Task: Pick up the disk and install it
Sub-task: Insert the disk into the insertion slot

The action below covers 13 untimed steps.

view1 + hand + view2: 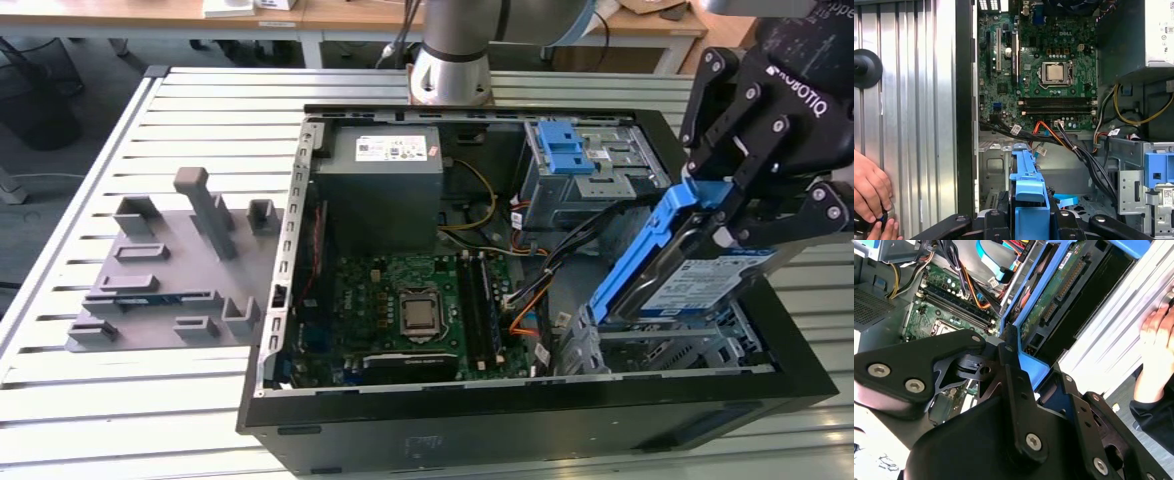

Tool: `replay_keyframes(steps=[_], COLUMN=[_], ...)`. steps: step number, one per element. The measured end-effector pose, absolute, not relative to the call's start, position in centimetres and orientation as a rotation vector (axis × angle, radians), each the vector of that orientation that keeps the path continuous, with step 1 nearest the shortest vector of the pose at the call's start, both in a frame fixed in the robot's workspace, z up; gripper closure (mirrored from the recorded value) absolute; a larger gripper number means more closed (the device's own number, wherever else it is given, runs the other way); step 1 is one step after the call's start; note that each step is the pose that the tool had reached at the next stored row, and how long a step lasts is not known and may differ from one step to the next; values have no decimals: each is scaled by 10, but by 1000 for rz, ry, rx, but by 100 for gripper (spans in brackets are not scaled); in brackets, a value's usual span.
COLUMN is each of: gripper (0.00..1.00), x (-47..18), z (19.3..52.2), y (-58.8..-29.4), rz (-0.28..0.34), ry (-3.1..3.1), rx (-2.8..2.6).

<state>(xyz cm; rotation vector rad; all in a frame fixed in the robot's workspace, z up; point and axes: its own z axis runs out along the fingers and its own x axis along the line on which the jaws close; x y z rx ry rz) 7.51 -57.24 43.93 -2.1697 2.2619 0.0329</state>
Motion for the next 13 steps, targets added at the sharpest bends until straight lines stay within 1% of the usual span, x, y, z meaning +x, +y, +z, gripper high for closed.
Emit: replay_keyframes(steps=[13], gripper=[64], x=[76], z=[434], y=[-573], rz=[33], ry=[2264], rx=[-2168])
